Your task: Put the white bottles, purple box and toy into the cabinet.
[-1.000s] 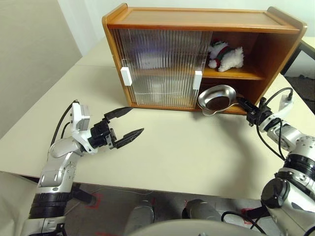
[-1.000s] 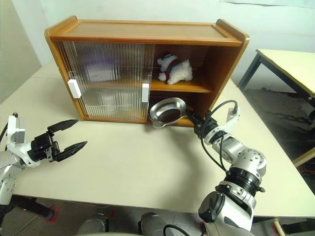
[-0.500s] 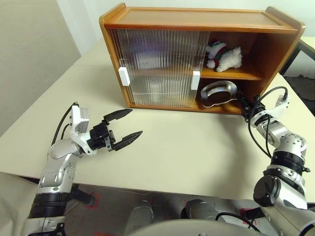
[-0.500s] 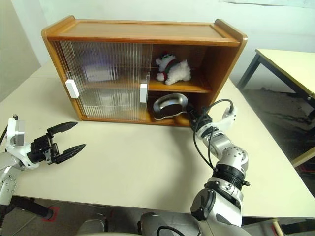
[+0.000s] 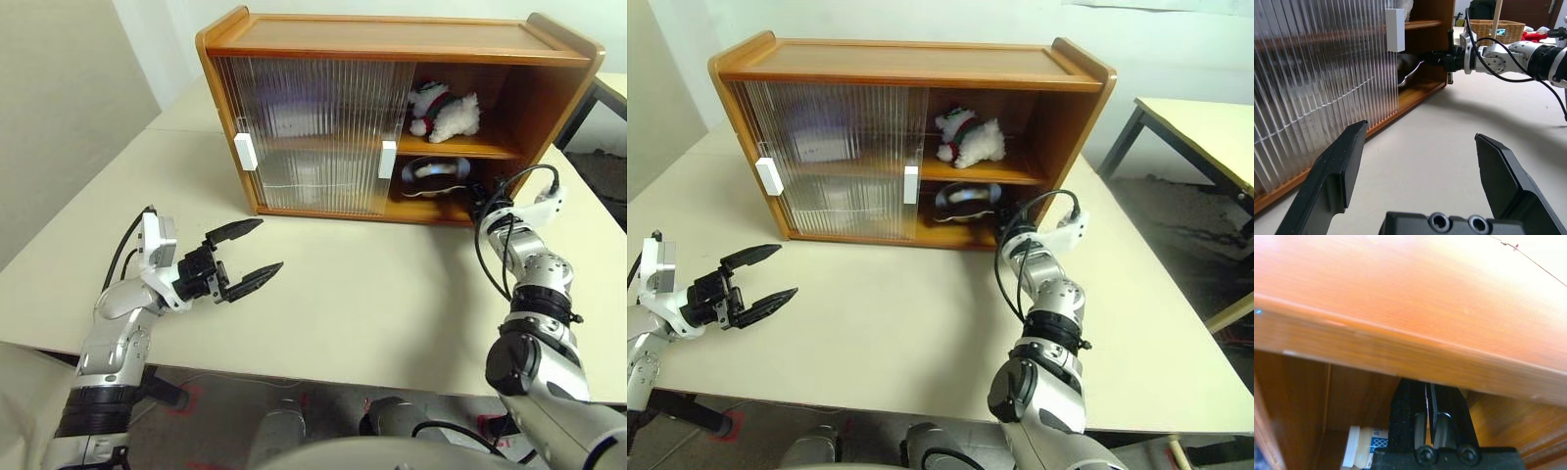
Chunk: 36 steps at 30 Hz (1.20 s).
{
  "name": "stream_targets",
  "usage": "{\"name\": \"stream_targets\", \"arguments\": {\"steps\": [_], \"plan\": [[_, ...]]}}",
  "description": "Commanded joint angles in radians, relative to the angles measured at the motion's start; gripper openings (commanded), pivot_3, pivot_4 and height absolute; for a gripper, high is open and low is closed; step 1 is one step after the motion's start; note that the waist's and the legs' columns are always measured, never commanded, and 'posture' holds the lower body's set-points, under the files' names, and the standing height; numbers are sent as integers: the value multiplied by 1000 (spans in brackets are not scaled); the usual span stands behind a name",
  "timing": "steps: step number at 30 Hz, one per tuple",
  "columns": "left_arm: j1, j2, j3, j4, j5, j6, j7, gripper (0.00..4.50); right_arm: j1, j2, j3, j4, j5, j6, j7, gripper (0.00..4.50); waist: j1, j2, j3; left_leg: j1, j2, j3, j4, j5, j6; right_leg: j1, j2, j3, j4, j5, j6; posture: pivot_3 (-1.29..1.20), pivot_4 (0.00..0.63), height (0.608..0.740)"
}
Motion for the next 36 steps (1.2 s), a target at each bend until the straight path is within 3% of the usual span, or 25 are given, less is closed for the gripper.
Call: {"name": "stream_targets", "arguments": {"steps": [1,2,12,21,23,29,35,36], "plan": [[12,2,3,0,9,-5,2,4500,-6,-3,37,38,-26,-7,-4,503,0,0,0,0,0,0,0,0,0,0,0,0,0,0,0,-127,0,740],[15,2,3,-3,9,-4,4,4500,-5,-4,44,40,-24,-2,6,717,0,0,0,0,1,0,0,0,0,0,1,0,0,0,0,-127,0,740],[8,-3,-9,-11,12,0,16,4500,49,-34,103,-8,-41,48,32,4473,3,1,1,-1,2,0,0,0,0,0,3,0,0,0,0,-135,0,740],[13,-2,-1,10,12,-16,5,4500,221,-89,240,-285,-65,193,78,4473,1,1,1,0,2,0,1,0,0,1,4,0,0,0,1,-136,0,740],[15,-3,0,17,13,-22,3,4500,268,-89,285,-374,-68,210,107,4473,1,1,1,0,2,0,1,0,0,1,4,0,0,-3,7,-135,0,740],[17,-4,0,35,15,-40,-4,4500,352,-83,410,-539,-43,279,226,2424,-3,1,1,2,1,1,2,0,0,3,9,-2,0,-5,12,-133,1,740],[17,-1,1,44,7,-47,-20,4500,281,-23,526,-584,-43,284,282,57,-3,1,1,2,0,1,3,0,0,3,9,-1,0,-8,4,-121,0,740],[17,-2,0,44,6,-48,-23,4500,270,-11,532,-577,-43,278,286,21,-3,1,1,2,1,1,3,0,0,2,8,-1,0,-7,3,-117,0,740]]}}
